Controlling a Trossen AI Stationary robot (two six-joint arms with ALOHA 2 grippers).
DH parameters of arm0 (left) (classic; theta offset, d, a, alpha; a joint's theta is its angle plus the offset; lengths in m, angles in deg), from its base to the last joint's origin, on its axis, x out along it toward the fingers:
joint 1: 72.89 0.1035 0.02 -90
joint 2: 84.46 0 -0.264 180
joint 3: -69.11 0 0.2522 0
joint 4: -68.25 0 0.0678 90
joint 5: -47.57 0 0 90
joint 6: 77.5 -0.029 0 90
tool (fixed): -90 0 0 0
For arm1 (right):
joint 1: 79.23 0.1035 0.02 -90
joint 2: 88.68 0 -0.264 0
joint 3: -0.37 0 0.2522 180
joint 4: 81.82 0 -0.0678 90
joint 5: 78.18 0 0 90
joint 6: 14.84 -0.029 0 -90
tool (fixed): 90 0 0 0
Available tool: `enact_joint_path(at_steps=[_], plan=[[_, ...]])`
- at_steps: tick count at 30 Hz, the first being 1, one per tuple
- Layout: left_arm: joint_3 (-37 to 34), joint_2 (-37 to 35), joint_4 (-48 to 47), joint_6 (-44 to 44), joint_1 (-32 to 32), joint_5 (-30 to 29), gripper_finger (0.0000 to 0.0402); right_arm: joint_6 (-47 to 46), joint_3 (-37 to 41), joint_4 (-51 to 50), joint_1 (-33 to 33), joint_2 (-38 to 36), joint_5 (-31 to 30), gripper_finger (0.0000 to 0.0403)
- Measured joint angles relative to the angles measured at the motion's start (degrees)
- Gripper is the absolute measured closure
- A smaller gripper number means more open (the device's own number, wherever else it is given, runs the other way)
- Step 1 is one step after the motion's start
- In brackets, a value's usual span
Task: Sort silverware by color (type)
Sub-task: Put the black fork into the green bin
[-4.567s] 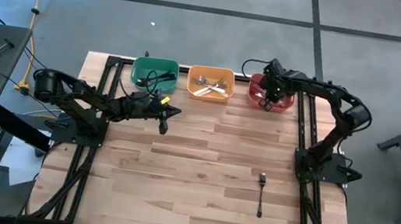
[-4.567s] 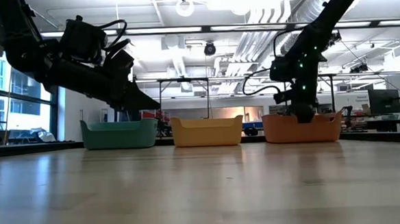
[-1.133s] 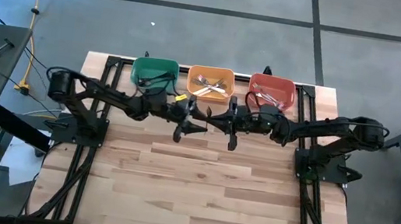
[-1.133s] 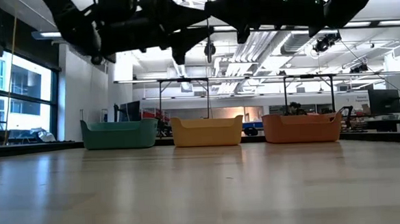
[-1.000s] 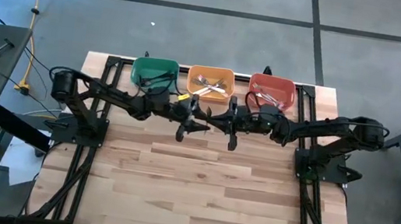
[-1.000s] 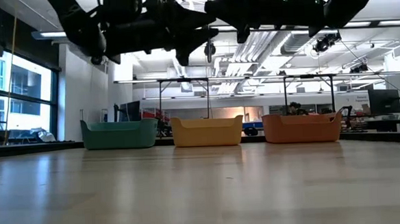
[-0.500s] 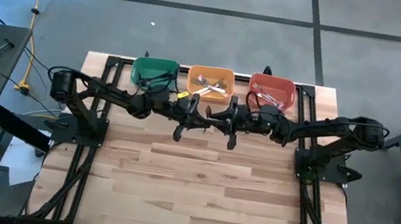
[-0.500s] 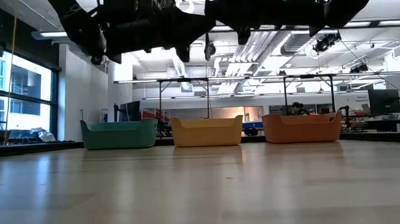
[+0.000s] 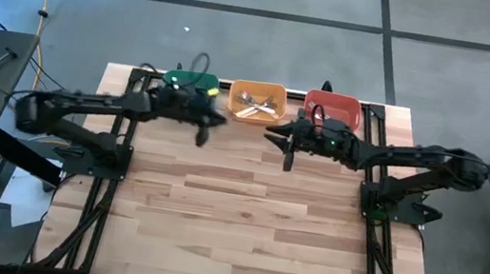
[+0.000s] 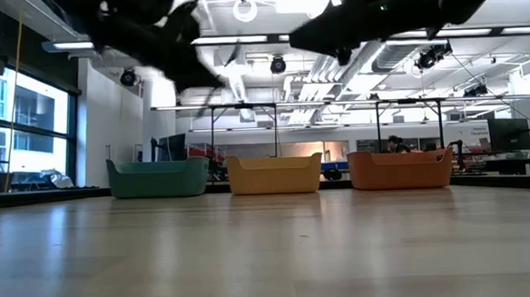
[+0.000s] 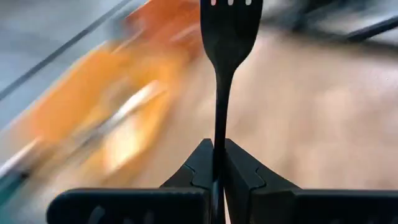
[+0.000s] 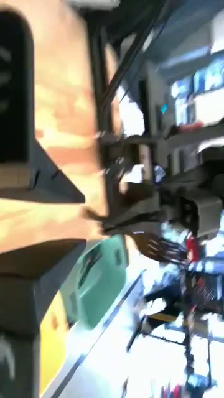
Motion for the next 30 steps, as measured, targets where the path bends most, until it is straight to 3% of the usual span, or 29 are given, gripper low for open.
enact_joint_path(at_steps=[3,5,10,14,25,30], plan=[[0.0,-5.1,-15.0,-2.4,5.5,-12.7,0.0396,1.6,0.0,-3.9,-0.3,-0.5,-1.9,0.0373],[0.0,-6.2,-20.6,-5.3,9.9,-17.1,0.0396,2.5,0.0,-5.1,-0.3,-0.4,-2.2,0.0395],[0.0,-3.7,-22.6,-15.1,20.9,-17.5,0.0396,4.7,0.0,-7.4,-0.3,-0.4,-3.3,0.0387],[1.3,1.4,-22.1,-18.2,26.2,-17.5,0.0396,5.7,0.0,-9.0,-0.3,-0.4,-3.4,0.0398],[9.1,16.0,-26.2,-22.4,27.3,-18.2,0.0396,7.6,0.0,-13.8,-2.8,-0.4,-3.4,0.0402],[10.2,19.0,-26.8,-22.5,27.3,-19.2,0.0373,9.4,0.0,-15.2,-4.6,-0.4,-2.7,0.0403]])
